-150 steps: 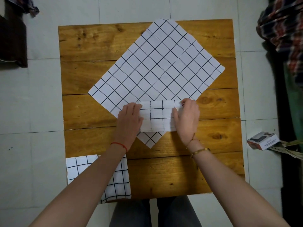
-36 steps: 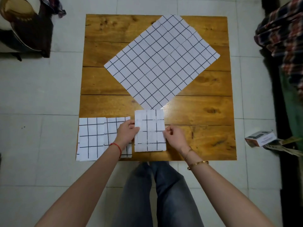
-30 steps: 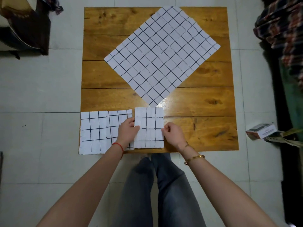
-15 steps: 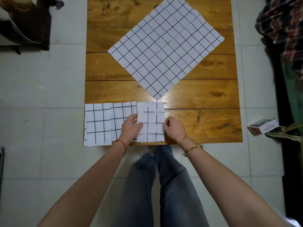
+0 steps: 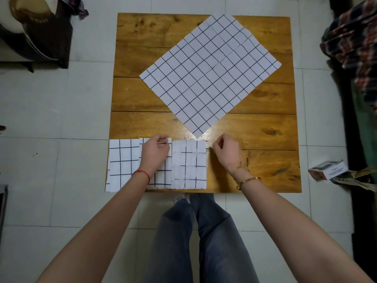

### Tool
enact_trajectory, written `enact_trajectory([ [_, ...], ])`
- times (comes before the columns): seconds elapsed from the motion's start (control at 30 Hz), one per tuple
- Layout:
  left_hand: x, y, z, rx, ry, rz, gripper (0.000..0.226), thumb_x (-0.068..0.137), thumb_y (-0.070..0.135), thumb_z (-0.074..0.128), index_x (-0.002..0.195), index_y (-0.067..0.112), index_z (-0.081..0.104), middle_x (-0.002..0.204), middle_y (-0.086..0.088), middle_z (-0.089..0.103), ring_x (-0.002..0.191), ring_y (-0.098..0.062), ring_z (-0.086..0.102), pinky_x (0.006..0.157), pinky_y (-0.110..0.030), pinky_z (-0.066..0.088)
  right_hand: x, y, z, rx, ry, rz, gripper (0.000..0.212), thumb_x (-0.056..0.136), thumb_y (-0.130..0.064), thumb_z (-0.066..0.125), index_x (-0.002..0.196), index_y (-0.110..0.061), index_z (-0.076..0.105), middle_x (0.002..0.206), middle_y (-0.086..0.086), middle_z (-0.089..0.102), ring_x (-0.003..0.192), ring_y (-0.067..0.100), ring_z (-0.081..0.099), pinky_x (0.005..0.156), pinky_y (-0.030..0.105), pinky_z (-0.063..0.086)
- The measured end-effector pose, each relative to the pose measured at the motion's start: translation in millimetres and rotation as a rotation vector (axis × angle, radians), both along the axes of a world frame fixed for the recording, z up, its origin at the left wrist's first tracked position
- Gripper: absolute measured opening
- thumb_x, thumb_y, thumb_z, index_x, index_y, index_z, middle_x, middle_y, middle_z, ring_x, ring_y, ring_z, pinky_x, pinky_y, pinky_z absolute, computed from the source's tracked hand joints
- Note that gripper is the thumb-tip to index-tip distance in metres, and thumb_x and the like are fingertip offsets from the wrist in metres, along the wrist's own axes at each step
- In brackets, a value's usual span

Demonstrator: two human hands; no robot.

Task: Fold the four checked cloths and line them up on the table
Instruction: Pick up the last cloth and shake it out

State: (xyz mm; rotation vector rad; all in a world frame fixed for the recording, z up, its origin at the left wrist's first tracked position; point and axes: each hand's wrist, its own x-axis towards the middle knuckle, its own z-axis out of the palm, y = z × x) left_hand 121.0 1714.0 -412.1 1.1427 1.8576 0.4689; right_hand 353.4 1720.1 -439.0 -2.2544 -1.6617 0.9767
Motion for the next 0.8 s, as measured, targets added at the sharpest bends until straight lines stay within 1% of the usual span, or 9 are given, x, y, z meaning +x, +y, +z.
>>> enact_trajectory([
  [0.03,-2,10,0,0.016,0.021,-0.039,0.032,0.091,0.005,0.051,0.121,0.008,0.063,0.108,0.000,0.065,0.080,0.000,0.057,0.069,0.000,0.041,1,9,0,0.017,0.020,0.006,0.007,0.091,-0.018,0.059,0.090,-0.011,0.058,0.086,0.002,0.061,0.076,0.019,0.057,0.061,0.034,0.050],
  [0.07,-4,20,0,0.033,0.041,-0.075,0.032,0.090,0.005,0.052,0.120,0.009,0.063,0.108,0.000,0.066,0.080,-0.001,0.058,0.069,-0.001,0.043,3,18,-1,0.033,0.030,0.020,0.007,0.089,-0.018,0.061,0.090,-0.012,0.059,0.088,0.002,0.061,0.079,0.018,0.057,0.066,0.036,0.052],
  [0.13,-9,40,-2,0.066,0.093,-0.136,0.031,0.090,0.005,0.055,0.119,0.013,0.062,0.112,-0.001,0.066,0.090,-0.009,0.061,0.082,-0.015,0.050,3,36,-2,0.050,0.045,0.058,0.008,0.087,-0.018,0.064,0.089,-0.014,0.058,0.088,0.001,0.059,0.082,0.017,0.056,0.070,0.035,0.052],
  [0.17,-12,49,-4,0.084,0.124,-0.162,0.032,0.089,0.005,0.056,0.119,0.014,0.062,0.114,-0.001,0.065,0.097,-0.012,0.061,0.086,-0.021,0.050,3,44,-3,0.057,0.051,0.078,0.008,0.086,-0.018,0.065,0.089,-0.015,0.058,0.088,0.000,0.058,0.084,0.018,0.055,0.072,0.034,0.051],
  [0.23,-18,69,-9,0.128,0.195,-0.219,0.033,0.089,0.006,0.057,0.120,0.017,0.061,0.118,-0.001,0.062,0.106,-0.016,0.058,0.088,-0.026,0.047,1,60,-6,0.067,0.051,0.124,0.010,0.084,-0.019,0.066,0.089,-0.015,0.058,0.088,0.000,0.058,0.086,0.018,0.054,0.073,0.033,0.049],
  [0.33,-24,95,-17,0.173,0.289,-0.296,0.034,0.090,0.007,0.057,0.122,0.018,0.059,0.124,-0.003,0.059,0.118,-0.021,0.051,0.098,-0.034,0.045,-5,77,-12,0.082,0.070,0.183,0.013,0.080,-0.020,0.067,0.089,-0.015,0.059,0.089,0.000,0.057,0.087,0.019,0.052,0.075,0.034,0.048],
  [0.53,-38,131,-32,0.196,0.433,-0.353,0.037,0.092,0.008,0.056,0.128,0.014,0.055,0.127,-0.006,0.056,0.121,-0.022,0.044,0.102,-0.038,0.042,-17,94,-34,0.053,0.039,0.399,0.035,0.076,-0.031,0.075,0.104,-0.018,0.058,0.104,0.000,0.056,0.098,0.020,0.048,0.088,0.034,0.043],
  [0.67,-50,153,-36,0.183,0.482,-0.378,0.045,0.090,0.007,0.057,0.134,0.016,0.050,0.134,-0.006,0.051,0.127,-0.023,0.040,0.108,-0.041,0.037,-21,96,-42,0.062,-0.054,0.552,0.054,0.068,-0.038,0.082,0.109,-0.017,0.055,0.108,0.003,0.052,0.100,0.021,0.047,0.085,0.032,0.041],
  [0.8,-64,179,-40,0.195,0.510,-0.426,0.049,0.090,0.005,0.057,0.135,0.017,0.047,0.136,-0.006,0.049,0.128,-0.024,0.038,0.109,-0.041,0.035,-22,102,-45,0.063,-0.110,0.606,0.055,0.067,-0.040,0.082,0.108,-0.018,0.054,0.106,0.001,0.051,0.098,0.019,0.044,0.085,0.031,0.041],
])
